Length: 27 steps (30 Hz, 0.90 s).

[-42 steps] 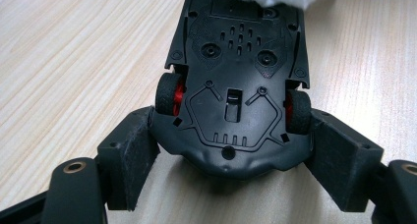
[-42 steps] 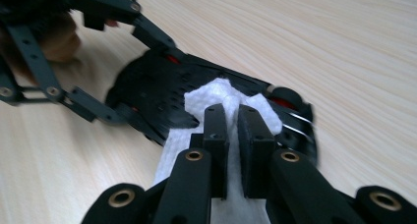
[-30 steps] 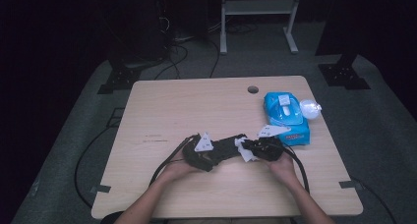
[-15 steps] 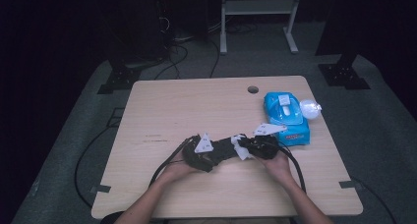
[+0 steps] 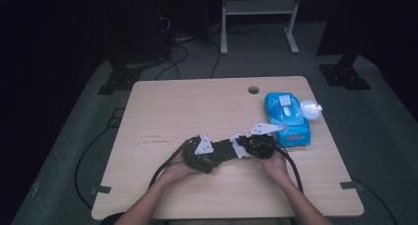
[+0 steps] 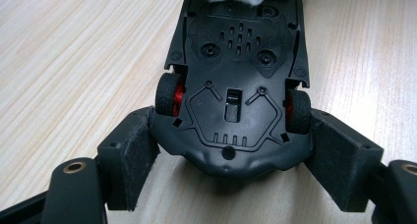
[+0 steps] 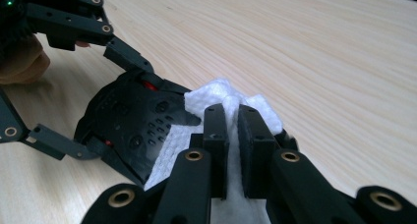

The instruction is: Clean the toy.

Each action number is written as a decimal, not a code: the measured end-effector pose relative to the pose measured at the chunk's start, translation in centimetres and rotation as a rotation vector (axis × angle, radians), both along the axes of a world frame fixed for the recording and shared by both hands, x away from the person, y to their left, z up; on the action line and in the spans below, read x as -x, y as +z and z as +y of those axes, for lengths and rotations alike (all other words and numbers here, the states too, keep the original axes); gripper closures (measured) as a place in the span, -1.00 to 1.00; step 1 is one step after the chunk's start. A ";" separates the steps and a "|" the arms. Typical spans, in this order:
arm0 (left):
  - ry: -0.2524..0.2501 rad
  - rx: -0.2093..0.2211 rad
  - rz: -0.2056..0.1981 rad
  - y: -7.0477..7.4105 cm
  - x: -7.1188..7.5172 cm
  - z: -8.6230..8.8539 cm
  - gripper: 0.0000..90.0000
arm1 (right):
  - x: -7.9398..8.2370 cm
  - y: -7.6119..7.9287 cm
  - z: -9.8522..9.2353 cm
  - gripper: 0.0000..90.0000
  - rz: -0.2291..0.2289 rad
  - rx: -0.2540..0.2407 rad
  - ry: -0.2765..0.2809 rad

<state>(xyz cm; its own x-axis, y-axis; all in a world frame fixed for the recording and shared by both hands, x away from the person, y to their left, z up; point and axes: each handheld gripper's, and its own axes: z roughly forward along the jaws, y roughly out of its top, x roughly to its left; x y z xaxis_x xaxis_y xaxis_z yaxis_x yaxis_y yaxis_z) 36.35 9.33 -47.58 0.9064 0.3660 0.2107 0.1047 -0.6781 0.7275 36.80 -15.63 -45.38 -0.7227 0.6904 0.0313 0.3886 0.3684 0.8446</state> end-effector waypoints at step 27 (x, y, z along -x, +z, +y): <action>0.005 0.015 0.011 -0.1 -0.3 -0.1 -0.47 | -0.9 0.3 0.8 0.83 0.027 0.026 0.006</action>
<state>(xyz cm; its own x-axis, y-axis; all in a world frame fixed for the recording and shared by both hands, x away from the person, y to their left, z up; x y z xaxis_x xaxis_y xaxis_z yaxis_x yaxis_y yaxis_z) 36.64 9.26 -47.64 0.9069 0.3733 0.1952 0.1161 -0.6668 0.7361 37.68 -14.84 -45.08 -0.7261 0.6868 0.0334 0.4088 0.3922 0.8240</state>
